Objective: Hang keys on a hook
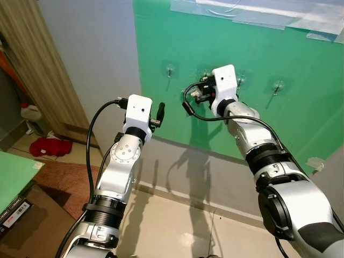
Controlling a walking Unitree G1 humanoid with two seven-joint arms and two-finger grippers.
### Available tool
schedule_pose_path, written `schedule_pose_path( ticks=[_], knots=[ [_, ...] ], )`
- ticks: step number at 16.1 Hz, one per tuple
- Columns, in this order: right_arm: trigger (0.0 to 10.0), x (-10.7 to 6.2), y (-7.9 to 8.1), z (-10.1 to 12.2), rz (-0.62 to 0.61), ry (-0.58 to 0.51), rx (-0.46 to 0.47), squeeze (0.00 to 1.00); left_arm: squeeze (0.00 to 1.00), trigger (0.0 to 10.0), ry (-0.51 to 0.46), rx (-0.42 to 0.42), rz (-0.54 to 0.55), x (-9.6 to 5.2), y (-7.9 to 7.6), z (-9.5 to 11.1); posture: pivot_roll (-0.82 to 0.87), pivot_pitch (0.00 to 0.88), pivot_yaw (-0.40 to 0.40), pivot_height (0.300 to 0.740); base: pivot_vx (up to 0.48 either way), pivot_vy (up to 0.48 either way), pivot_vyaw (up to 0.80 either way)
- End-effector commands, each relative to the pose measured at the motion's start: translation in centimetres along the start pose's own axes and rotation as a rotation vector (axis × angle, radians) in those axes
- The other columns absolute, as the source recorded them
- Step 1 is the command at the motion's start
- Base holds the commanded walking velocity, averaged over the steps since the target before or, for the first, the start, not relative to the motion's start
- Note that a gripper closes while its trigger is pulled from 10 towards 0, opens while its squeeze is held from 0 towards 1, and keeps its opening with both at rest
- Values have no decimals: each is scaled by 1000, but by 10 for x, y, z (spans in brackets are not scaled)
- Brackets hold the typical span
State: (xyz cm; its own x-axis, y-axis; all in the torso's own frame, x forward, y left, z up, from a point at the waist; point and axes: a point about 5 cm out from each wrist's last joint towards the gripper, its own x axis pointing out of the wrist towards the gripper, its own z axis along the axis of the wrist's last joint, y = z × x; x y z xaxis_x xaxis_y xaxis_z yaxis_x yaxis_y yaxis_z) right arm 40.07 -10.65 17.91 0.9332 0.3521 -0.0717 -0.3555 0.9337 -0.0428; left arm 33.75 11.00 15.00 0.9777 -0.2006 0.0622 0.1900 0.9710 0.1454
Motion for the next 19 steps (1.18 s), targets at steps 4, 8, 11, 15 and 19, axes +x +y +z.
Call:
schedule_pose_path(
  ticks=[4, 8, 11, 15, 19],
  knots=[
    [0, 1, -8, 2, -30, 18, 165, 0, 0, 10000, -14, 5, -1, 2, 0, 5, -30, 0, 5, 740, 0, 0, 0],
    [0, 0, -9, -9, -15, 76, 302, 0, 0, 10000, -14, 5, 0, 3, 0, 5, -30, 0, 5, 740, 0, 0, 0],
    [0, 0, -8, -10, -10, 87, 320, 0, 0, 10000, -13, 5, 0, 3, 1, 6, -30, 0, 4, 740, 0, 0, 0],
    [10000, -1, -9, -16, -21, 135, 238, 0, 0, 10000, -14, 5, 0, 3, 1, 6, -30, 0, 4, 740, 0, 0, 0],
    [10000, -3, -9, -23, -54, 148, 166, 1000, 0, 10000, -11, 4, -1, 2, 0, 5, -30, 0, 2, 740, 0, 0, 0]
  ],
)
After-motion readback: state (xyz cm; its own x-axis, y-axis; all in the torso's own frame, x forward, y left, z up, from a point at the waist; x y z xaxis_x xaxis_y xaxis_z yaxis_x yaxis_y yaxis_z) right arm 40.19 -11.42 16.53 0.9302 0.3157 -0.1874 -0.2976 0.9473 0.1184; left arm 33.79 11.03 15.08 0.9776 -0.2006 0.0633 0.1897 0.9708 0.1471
